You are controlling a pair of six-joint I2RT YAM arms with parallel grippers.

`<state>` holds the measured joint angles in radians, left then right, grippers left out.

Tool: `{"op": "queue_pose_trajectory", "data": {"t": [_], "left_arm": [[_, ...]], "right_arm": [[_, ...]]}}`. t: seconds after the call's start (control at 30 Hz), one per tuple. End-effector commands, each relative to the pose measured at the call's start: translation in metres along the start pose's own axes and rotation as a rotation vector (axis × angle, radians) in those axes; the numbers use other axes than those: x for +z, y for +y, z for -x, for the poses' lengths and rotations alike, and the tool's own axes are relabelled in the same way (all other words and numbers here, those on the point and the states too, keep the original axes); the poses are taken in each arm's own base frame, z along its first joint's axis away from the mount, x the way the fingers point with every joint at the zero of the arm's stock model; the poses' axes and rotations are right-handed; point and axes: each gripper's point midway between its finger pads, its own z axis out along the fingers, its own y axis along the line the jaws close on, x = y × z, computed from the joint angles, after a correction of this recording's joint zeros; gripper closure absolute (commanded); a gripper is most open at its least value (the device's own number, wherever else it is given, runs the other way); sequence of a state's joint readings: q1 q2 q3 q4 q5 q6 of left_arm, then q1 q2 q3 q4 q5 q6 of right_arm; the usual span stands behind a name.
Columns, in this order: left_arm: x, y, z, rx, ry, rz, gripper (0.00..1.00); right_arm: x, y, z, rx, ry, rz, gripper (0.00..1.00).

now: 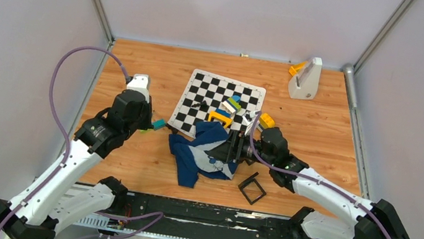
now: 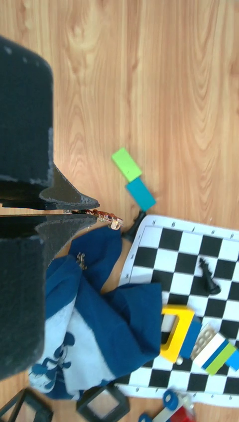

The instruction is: Remove the brooch from the garment

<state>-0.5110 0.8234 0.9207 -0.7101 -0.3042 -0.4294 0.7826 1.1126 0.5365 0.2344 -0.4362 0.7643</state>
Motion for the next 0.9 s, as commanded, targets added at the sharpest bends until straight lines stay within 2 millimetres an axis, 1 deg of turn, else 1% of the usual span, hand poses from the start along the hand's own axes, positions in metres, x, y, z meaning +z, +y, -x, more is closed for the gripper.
{"op": "queue_pose_trajectory", "data": {"t": [0.0,0.03,0.07,0.1,0.13,0.17,0.2,0.23,0.27,0.33,0.37,0.4,0.43,0.47,0.5,0.53,0.57,0.67,0.8,0.87], "left_arm": [[-0.013,0.019,0.022,0.052,-0.049,0.102,1.00],[-0.014,0.011,0.025,0.042,-0.058,0.051,1.00],[-0.015,-0.011,0.026,0.026,-0.058,-0.067,1.00],[-0.017,-0.023,0.027,0.003,-0.060,-0.130,1.00],[-0.020,-0.045,0.028,-0.009,-0.052,-0.249,1.00],[-0.022,-0.055,0.028,-0.028,-0.043,-0.304,1.00],[-0.027,-0.074,0.027,-0.032,-0.027,-0.409,1.00],[-0.030,-0.083,0.027,-0.046,-0.017,-0.457,1.00],[-0.036,-0.097,0.028,-0.046,-0.008,-0.543,1.00],[-0.047,-0.115,0.030,-0.051,-0.008,-0.660,1.00],[-0.051,-0.121,0.035,-0.060,-0.024,-0.697,1.00],[-0.057,-0.128,0.033,-0.060,-0.015,-0.747,1.00],[-0.061,-0.133,0.038,-0.070,-0.027,-0.779,1.00],[-0.069,-0.140,0.036,-0.073,-0.009,-0.837,1.00],[-0.073,-0.145,0.041,-0.074,-0.021,-0.874,1.00],[-0.081,-0.152,0.039,-0.083,0.007,-0.929,1.00],[-0.085,-0.157,0.042,-0.085,0.000,-0.965,1.00],[-0.097,-0.169,0.041,-0.116,0.031,-1.066,1.00],[-0.102,-0.176,0.041,-0.137,0.040,-1.130,1.00],[-0.101,-0.178,0.040,-0.145,0.053,-1.147,1.00]], "right_arm": [[0.000,0.020,0.023,-0.096,-0.048,0.032,0.36],[-0.001,0.023,0.025,-0.114,-0.046,0.043,0.37],[-0.001,0.027,0.027,-0.136,-0.046,0.056,0.38],[-0.002,0.032,0.029,-0.157,-0.048,0.069,0.38],[-0.003,0.037,0.033,-0.184,-0.056,0.084,0.38],[-0.005,0.042,0.036,-0.209,-0.065,0.093,0.39],[-0.007,0.045,0.040,-0.231,-0.077,0.094,0.39],[-0.009,0.046,0.044,-0.250,-0.088,0.087,0.39],[-0.011,0.047,0.048,-0.268,-0.102,0.079,0.40],[-0.014,0.049,0.056,-0.302,-0.127,0.061,0.41],[-0.014,0.051,0.059,-0.318,-0.136,0.057,0.41],[-0.015,0.052,0.063,-0.332,-0.146,0.052,0.41],[-0.016,0.053,0.065,-0.344,-0.155,0.052,0.41],[-0.017,0.055,0.067,-0.360,-0.160,0.056,0.41],[-0.017,0.057,0.068,-0.376,-0.165,0.065,0.41],[-0.018,0.060,0.069,-0.391,-0.168,0.076,0.41],[-0.018,0.062,0.070,-0.403,-0.174,0.087,0.40],[-0.016,0.068,0.071,-0.437,-0.175,0.122,0.38],[-0.010,0.073,0.071,-0.451,-0.158,0.157,0.36],[-0.007,0.074,0.071,-0.455,-0.158,0.164,0.36]]}}
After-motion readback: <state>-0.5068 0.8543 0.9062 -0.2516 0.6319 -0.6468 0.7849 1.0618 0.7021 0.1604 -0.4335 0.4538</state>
